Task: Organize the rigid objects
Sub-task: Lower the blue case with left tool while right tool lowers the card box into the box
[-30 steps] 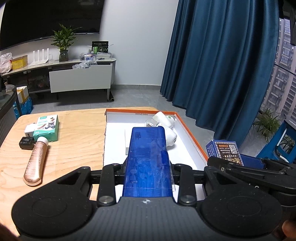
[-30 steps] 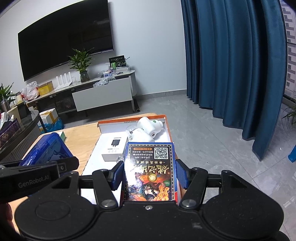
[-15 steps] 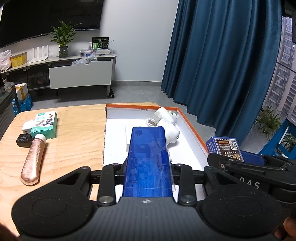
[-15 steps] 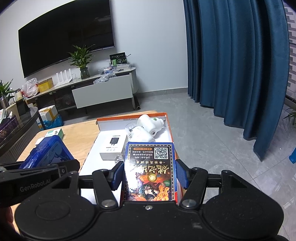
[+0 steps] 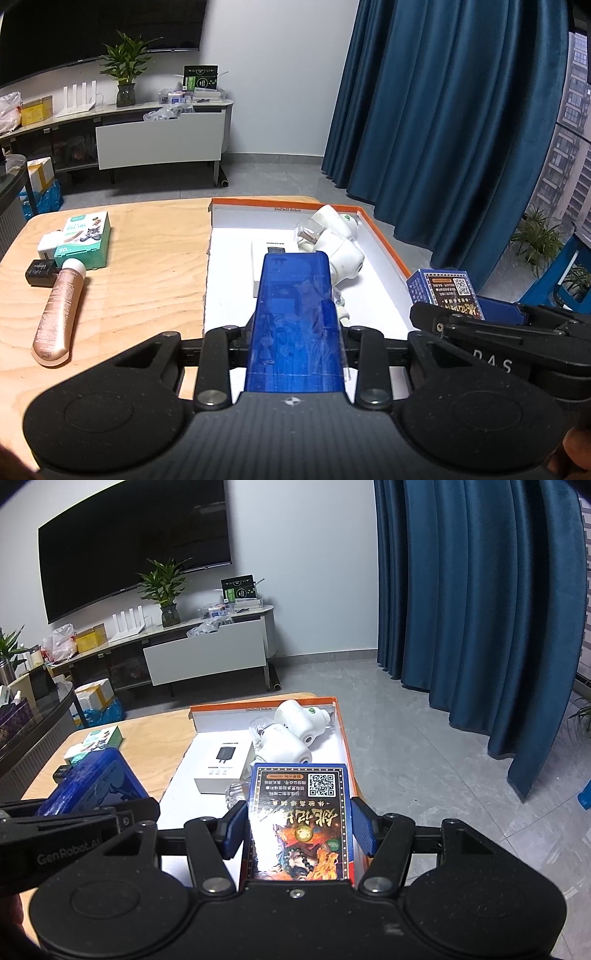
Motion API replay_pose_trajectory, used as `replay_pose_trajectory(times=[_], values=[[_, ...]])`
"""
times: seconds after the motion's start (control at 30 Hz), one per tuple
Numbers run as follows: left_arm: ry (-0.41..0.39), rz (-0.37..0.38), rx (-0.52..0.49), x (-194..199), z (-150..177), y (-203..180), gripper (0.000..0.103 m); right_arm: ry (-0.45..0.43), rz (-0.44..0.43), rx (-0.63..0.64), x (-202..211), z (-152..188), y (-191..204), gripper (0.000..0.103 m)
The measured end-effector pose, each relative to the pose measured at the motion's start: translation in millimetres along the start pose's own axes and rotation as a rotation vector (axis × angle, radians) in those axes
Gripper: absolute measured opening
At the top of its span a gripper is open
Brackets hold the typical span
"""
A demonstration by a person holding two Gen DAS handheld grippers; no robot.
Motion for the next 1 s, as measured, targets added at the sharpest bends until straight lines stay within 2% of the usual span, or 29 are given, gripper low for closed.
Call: replay_pose_trajectory(times=[1.0], values=[[0.017,0.006,0.005,-9,4,-2,0.033,0.016,0.012,0.006,-14,2,-1,0.071]])
Point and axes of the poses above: each gripper's, at about its wrist camera, not at the fingertips, and x roughly against the way its jaws point, y to its left, z to its underside, the point moved 10 cm from there along -x, roughly the way its jaws point, and after that the axes turned 2 degrees about -z, right-handed, at the moved point
